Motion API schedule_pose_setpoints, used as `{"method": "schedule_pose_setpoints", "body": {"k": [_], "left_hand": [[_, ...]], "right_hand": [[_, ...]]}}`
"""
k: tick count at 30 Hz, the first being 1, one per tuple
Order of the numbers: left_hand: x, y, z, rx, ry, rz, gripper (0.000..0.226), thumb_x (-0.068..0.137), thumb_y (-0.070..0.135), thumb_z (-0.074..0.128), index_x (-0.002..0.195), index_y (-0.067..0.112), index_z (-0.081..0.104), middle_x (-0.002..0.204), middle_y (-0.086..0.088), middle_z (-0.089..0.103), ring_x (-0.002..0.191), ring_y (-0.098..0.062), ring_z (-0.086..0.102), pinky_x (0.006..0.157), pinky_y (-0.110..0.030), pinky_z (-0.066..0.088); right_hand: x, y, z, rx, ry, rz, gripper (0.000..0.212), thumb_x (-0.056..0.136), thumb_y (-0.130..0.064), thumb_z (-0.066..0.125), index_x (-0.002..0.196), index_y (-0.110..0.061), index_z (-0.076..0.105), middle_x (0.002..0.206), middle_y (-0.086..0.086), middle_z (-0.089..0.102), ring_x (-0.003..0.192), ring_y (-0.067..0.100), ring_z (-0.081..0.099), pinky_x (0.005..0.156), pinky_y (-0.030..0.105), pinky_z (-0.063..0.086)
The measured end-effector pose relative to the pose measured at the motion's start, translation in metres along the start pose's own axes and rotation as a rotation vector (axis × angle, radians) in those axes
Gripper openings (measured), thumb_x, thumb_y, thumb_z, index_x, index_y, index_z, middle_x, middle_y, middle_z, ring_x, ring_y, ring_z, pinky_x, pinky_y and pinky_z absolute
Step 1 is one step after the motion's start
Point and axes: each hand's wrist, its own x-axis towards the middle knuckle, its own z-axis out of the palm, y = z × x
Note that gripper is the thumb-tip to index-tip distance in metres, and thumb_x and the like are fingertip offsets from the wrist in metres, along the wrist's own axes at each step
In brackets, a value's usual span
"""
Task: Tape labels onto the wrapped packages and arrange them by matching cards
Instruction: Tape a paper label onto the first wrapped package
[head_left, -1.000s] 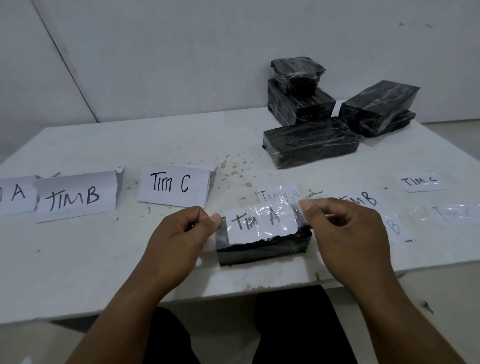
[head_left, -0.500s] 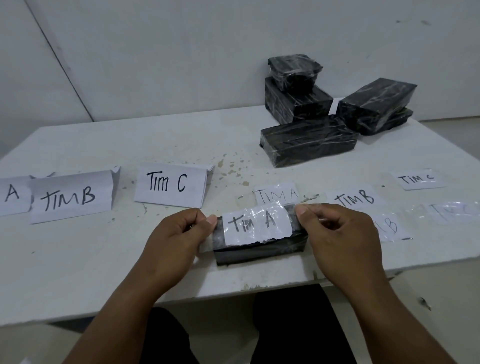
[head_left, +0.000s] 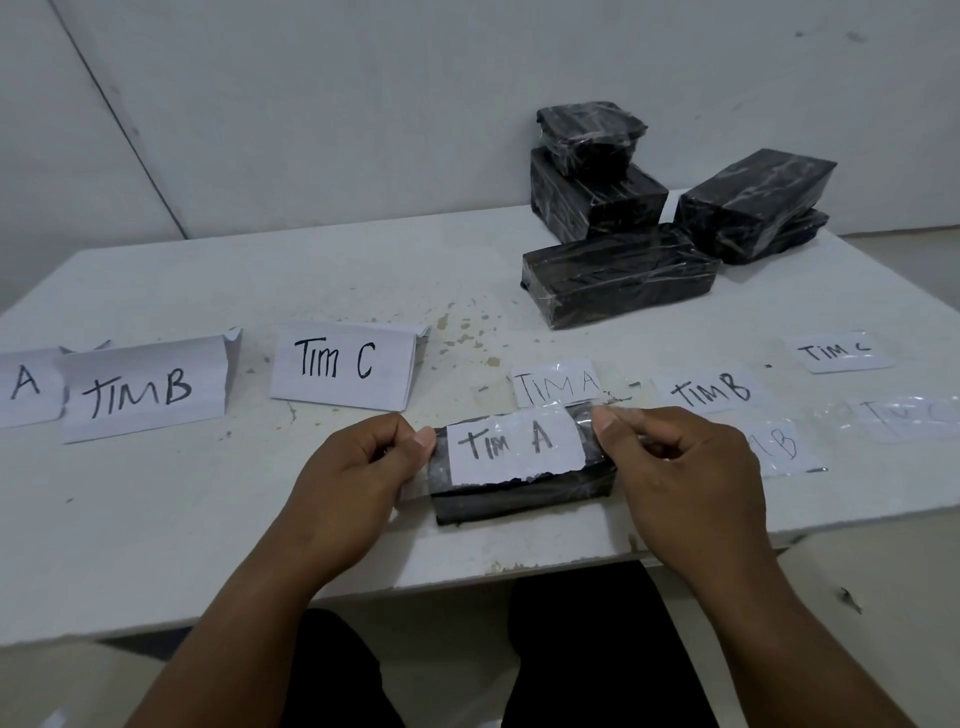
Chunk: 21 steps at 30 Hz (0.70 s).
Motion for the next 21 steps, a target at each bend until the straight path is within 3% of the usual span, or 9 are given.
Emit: {"method": "schedule_pose_setpoints", "body": {"k": [4, 12, 17, 21], "left_hand": [[-0.001, 0.000, 0.000, 0.012, -0.004, 0.015, 0.041, 0.102, 0.036, 0.053, 0.063, 0.023, 0.054, 0.058, 0.013, 0.061, 0.056, 0.000, 0.054, 0.060, -0.026, 0.042], [0.001, -0.005, -0.001, -0.001, -0.035, 0.029, 0.038, 0.100, 0.042, 0.053, 0.064, 0.029, 0.055, 0.060, 0.006, 0.058, 0.056, -0.003, 0.051, 0.064, -0.029, 0.045], [0.001, -0.004, -0.007, -0.036, -0.083, 0.016, 0.039, 0.086, 0.060, 0.055, 0.071, 0.025, 0.065, 0.070, -0.003, 0.069, 0.056, -0.003, 0.054, 0.063, -0.029, 0.046], [0.003, -0.002, -0.013, -0.033, -0.138, -0.035, 0.040, 0.079, 0.062, 0.057, 0.075, 0.025, 0.071, 0.077, -0.004, 0.074, 0.057, -0.001, 0.056, 0.065, -0.029, 0.047]], "right_hand": [[0.000, 0.001, 0.001, -0.006, 0.004, -0.005, 0.011, 0.090, -0.033, 0.075, 0.098, -0.029, 0.083, 0.081, -0.024, 0.073, 0.086, -0.012, 0.066, 0.076, 0.014, 0.049], [0.000, 0.002, 0.002, -0.001, 0.010, -0.001, 0.012, 0.090, -0.032, 0.075, 0.098, -0.028, 0.083, 0.081, -0.027, 0.072, 0.086, -0.013, 0.066, 0.072, 0.002, 0.044], [0.001, 0.004, 0.001, 0.022, -0.005, 0.029, 0.010, 0.089, -0.034, 0.076, 0.095, -0.030, 0.083, 0.081, -0.028, 0.073, 0.087, -0.013, 0.067, 0.081, 0.018, 0.051], [0.002, 0.004, 0.000, 0.049, -0.020, 0.065, 0.007, 0.088, -0.034, 0.077, 0.092, -0.032, 0.083, 0.085, -0.029, 0.075, 0.086, -0.014, 0.068, 0.082, 0.018, 0.051]]}}
